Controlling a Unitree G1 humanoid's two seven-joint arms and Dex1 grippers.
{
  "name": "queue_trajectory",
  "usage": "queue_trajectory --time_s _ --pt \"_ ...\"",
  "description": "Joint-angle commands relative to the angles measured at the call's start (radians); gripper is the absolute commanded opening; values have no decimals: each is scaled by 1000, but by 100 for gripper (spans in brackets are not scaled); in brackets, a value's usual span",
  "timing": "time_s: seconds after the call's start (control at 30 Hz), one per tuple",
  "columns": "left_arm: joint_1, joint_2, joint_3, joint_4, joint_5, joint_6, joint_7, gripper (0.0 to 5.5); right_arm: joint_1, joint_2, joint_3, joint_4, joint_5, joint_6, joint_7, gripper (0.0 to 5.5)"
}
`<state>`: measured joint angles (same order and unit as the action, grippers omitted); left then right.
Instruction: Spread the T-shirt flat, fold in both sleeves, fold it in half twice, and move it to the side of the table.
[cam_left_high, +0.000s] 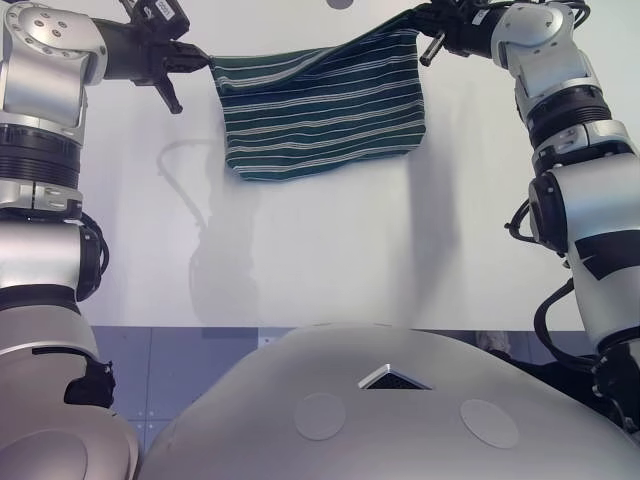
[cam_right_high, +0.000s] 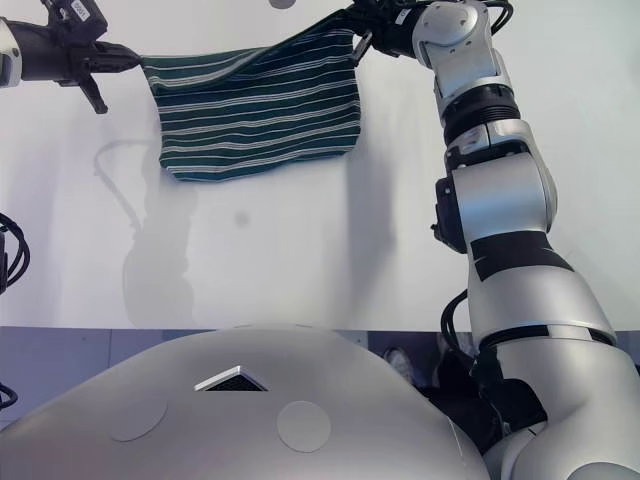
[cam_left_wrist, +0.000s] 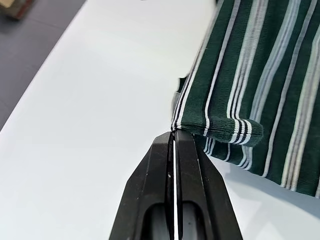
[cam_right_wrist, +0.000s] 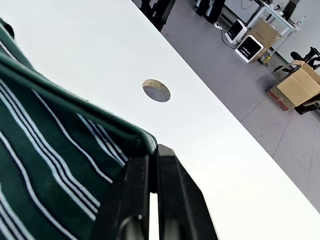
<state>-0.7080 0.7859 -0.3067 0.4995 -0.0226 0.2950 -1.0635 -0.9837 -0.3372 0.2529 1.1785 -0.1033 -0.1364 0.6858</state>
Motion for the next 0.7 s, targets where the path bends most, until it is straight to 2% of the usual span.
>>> queue_trajectory --time_s 0.03,0.1,0.13,0.27,0.43,0.57,0.63,0.7 --pt "16 25 -10 -25 39 -11 -54 3 -38 23 -9 27 -30 21 -10 0" --pt "18 15 -8 -19 69 -9 -26 3 -36 30 -11 35 -47 34 -39 0" --pt "13 5 1 -7 84 -9 6 0 -38 31 -15 42 -54 46 -72 39" --pt "-33 -47 56 66 104 -10 140 80 -50 38 -56 63 -56 102 -190 116" --pt "-40 -96 110 79 83 -33 197 161 -78 35 -138 74 -26 153 -302 206" --pt "67 -132 164 -204 -143 28 -15 236 -52 51 -167 -32 6 141 -242 288" --pt "192 -51 127 -399 -244 43 -212 240 -1 75 -145 -149 4 168 -201 293" --pt "248 -27 77 -429 -183 -20 -230 240 56 99 -132 -272 10 210 -182 293"
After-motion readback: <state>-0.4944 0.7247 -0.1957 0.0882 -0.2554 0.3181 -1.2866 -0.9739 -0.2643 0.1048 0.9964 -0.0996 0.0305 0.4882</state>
